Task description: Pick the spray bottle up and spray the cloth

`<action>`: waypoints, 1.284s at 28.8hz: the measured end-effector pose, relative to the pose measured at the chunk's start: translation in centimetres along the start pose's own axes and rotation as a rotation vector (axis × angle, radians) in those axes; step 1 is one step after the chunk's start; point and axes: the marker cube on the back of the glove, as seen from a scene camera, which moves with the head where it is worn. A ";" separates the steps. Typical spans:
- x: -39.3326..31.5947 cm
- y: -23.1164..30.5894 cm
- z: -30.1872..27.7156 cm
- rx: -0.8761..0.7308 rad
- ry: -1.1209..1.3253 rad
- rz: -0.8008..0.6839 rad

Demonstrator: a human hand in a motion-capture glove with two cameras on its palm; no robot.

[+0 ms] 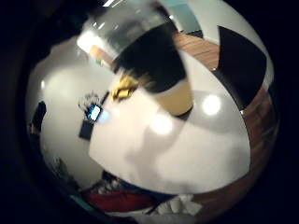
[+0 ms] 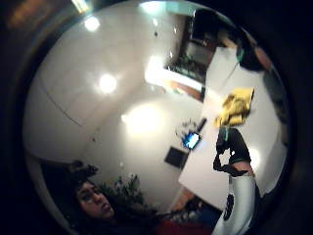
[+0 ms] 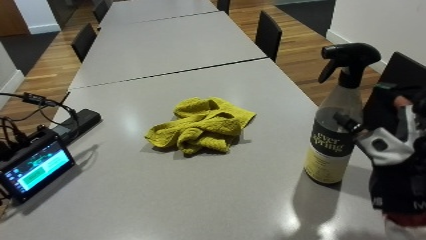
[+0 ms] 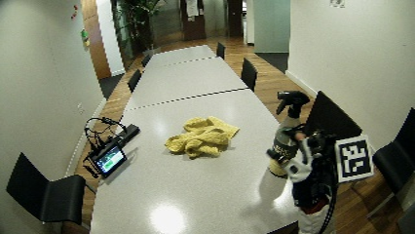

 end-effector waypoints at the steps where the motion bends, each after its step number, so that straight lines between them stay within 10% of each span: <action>1: 1.5 -0.6 -1.0 0.085 -0.047 0.036; 27: 8.7 -7.4 -0.3 0.169 -0.160 0.089; 37: 7.9 -12.8 0.3 -0.001 0.539 -0.058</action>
